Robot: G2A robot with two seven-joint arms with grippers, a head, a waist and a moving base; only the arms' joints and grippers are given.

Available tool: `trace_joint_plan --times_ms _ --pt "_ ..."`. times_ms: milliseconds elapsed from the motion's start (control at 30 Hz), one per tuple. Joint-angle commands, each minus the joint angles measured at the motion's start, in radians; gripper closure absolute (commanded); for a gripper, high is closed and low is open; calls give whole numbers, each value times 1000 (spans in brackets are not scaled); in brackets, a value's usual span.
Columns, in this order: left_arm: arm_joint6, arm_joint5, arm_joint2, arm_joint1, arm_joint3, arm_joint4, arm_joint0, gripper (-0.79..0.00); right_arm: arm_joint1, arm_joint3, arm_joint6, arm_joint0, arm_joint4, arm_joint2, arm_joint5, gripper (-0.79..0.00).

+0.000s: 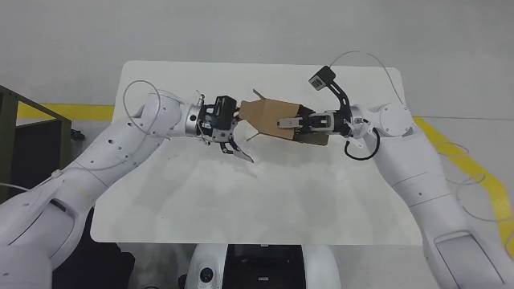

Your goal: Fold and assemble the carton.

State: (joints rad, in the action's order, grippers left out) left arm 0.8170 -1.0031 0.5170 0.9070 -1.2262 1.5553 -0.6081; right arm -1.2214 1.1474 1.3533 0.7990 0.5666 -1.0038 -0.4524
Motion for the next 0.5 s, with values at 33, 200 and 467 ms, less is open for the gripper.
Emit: trace_joint_plan --times_ms 33,200,467 --pt "-8 -8 3 -2 -6 -15 -1 -785 0 -2 -1 -1 -1 1 1 0" --pt "-9 -9 5 -5 -11 -22 -3 -785 -1 -5 0 -2 2 3 0 0" --pt "-9 -9 10 -8 -10 -38 -6 -711 -3 -10 0 -4 3 8 0 0"
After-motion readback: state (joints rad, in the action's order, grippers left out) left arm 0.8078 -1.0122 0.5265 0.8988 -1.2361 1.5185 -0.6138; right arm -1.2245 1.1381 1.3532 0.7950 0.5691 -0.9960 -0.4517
